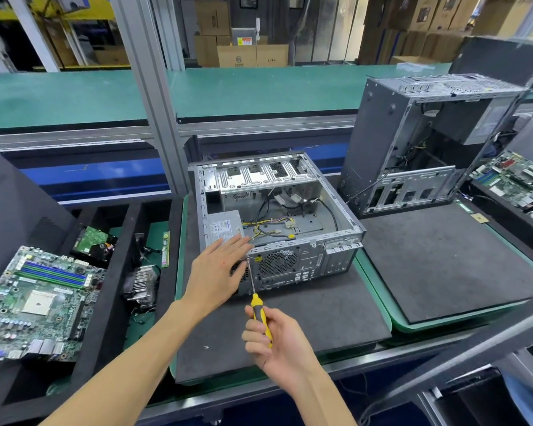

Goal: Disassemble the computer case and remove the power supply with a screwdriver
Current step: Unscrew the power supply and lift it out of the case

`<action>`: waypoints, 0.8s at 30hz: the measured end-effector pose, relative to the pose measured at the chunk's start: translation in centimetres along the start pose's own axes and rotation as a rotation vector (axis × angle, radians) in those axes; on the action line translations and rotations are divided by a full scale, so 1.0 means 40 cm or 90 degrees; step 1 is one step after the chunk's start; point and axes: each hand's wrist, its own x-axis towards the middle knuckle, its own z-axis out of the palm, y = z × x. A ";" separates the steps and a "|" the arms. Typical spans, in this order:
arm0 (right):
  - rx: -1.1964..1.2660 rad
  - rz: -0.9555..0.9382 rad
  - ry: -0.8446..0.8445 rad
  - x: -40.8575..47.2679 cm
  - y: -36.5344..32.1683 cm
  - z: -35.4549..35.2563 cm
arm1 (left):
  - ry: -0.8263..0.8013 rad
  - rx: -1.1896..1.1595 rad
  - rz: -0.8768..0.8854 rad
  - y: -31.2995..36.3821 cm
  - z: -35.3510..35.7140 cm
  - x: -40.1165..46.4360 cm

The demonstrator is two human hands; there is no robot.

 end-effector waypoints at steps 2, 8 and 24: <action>0.019 0.007 -0.010 -0.005 0.001 0.004 | 0.000 0.001 -0.001 0.001 0.000 0.000; -0.027 -0.018 -0.028 -0.015 0.004 0.018 | 0.004 0.001 0.002 0.003 0.000 0.000; 0.002 -0.030 -0.020 -0.016 -0.004 0.022 | -0.013 0.004 0.001 0.005 -0.005 0.003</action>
